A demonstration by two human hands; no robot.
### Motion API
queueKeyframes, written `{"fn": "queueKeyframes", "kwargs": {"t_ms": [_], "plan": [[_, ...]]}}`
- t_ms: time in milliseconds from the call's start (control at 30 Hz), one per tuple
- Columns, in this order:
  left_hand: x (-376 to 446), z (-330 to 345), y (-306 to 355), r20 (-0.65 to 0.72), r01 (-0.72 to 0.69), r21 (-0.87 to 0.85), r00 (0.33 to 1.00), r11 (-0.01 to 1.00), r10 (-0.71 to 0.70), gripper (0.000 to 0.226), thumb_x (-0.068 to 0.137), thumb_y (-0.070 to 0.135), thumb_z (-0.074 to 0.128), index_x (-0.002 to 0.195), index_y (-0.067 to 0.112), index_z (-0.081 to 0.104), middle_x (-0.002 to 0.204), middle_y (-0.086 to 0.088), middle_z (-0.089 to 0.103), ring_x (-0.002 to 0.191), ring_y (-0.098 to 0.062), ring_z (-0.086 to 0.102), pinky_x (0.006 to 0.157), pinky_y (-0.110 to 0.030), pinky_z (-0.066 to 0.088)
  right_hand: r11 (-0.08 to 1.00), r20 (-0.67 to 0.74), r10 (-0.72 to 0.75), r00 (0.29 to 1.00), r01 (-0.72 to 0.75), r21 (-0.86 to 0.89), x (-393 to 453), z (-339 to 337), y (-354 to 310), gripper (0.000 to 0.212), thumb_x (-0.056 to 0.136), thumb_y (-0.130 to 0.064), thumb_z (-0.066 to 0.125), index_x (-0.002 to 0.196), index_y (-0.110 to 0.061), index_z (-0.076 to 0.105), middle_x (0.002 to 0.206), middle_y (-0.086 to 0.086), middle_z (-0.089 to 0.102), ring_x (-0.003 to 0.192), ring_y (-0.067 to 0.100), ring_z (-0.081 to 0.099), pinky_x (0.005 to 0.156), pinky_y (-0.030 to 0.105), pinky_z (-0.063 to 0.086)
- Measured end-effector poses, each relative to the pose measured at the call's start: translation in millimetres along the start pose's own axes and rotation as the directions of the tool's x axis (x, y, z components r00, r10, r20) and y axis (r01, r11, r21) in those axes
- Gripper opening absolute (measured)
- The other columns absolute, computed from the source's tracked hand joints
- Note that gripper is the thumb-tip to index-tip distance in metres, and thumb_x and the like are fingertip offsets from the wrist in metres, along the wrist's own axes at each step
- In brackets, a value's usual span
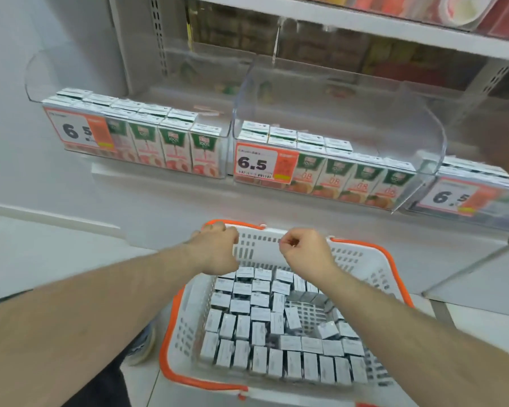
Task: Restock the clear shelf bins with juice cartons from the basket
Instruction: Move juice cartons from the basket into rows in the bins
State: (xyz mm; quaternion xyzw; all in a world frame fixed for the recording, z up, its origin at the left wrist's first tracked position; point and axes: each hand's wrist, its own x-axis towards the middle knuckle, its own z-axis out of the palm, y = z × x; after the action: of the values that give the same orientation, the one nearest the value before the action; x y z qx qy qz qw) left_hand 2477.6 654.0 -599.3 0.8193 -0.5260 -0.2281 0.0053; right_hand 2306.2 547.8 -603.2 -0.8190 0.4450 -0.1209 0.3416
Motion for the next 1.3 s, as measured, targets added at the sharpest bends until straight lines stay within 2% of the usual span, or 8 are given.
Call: {"fn": "queueKeyframes", "kwargs": {"t_ms": [300,400,467,533,733,1067,1200,1300], "plan": [[49,117,-2,0.154,0.24,-0.215,0.966,0.947,-0.21,0.052,0.085,0.024,0.059,0.133,0.015,0.042,0.136,-0.012,0.034,0.12,-0.032,0.045,0.09,-0.036,0.045,0.91,0.322,0.398,0.859,-0.327,-0.254,9,70,118,0.015,0.087,-0.027,0.06,0.09,-0.015,0.051,0.08,0.004,0.054,0.071,0.021,0.053,0.062,0.029,0.04],[55,149,-1,0.102,0.268,-0.18,0.962,0.947,-0.253,0.054,0.082,0.028,0.059,0.133,0.023,0.043,0.138,-0.008,0.032,0.123,-0.028,0.038,0.09,-0.037,0.045,0.891,0.389,0.429,0.816,-0.31,-0.332,2,93,133,0.072,0.078,-0.054,0.073,0.134,-0.021,0.04,0.121,0.011,0.049,0.099,0.026,0.063,0.081,0.038,0.054],[56,167,3,0.043,0.225,-0.115,0.974,0.967,-0.222,0.052,0.083,0.032,0.057,0.132,0.025,0.044,0.136,-0.004,0.036,0.124,-0.025,0.038,0.095,-0.036,0.044,0.867,0.403,0.474,0.783,-0.335,-0.369,-4,110,141,0.117,0.063,-0.073,0.075,0.153,-0.033,0.012,0.158,0.018,0.01,0.122,0.033,0.056,0.096,0.042,0.05],[56,183,7,-0.006,0.143,-0.105,0.989,0.984,-0.144,0.045,0.086,0.03,0.056,0.13,0.024,0.047,0.134,-0.001,0.04,0.122,-0.022,0.042,0.094,-0.032,0.041,0.854,0.404,0.495,0.77,-0.345,-0.389,-7,123,147,0.135,0.055,-0.08,0.074,0.153,-0.038,-0.009,0.162,0.018,-0.007,0.126,0.033,0.053,0.096,0.042,0.048],[60,203,10,-0.013,0.034,-0.246,0.999,0.969,-0.039,0.037,0.09,0.019,0.054,0.126,0.021,0.052,0.13,0.003,0.045,0.115,-0.016,0.048,0.088,-0.027,0.042,0.899,0.411,0.426,0.806,-0.326,-0.293,-10,132,170,0.137,0.061,-0.069,0.079,0.152,-0.039,-0.019,0.152,0.018,0.033,0.121,0.032,0.055,0.088,0.039,0.049],[46,194,5,0.021,0.024,-0.294,1.0,0.956,-0.018,0.036,0.091,0.016,0.05,0.126,0.022,0.051,0.127,0.006,0.048,0.113,-0.013,0.051,0.09,-0.031,0.048,0.901,0.396,0.433,0.81,-0.408,-0.151,-17,123,177,0.136,0.063,-0.049,0.085,0.152,-0.039,-0.018,0.153,0.01,0.038,0.119,0.026,0.056,0.091,0.035,0.05],[34,195,3,0.096,-0.024,-0.19,0.994,0.981,0.043,0.037,0.09,0.016,0.049,0.126,0.02,0.051,0.128,0.002,0.05,0.115,-0.017,0.048,0.094,-0.032,0.044,0.828,0.333,0.549,0.767,-0.446,-0.339,-18,136,160,0.134,0.065,-0.05,0.078,0.152,-0.029,-0.022,0.155,0.016,0.027,0.119,0.029,0.054,0.086,0.034,0.049],[26,204,8,0.179,-0.075,-0.105,0.98,0.992,0.093,0.039,0.089,0.015,0.048,0.128,0.019,0.051,0.129,0.0,0.051,0.119,-0.019,0.045,0.097,-0.031,0.041,0.75,0.243,0.592,0.768,-0.415,-0.516,-17,151,152,0.115,0.067,-0.058,0.075,0.151,-0.019,0.008,0.141,0.012,0.038,0.119,0.028,0.052,0.091,0.037,0.048]]}}
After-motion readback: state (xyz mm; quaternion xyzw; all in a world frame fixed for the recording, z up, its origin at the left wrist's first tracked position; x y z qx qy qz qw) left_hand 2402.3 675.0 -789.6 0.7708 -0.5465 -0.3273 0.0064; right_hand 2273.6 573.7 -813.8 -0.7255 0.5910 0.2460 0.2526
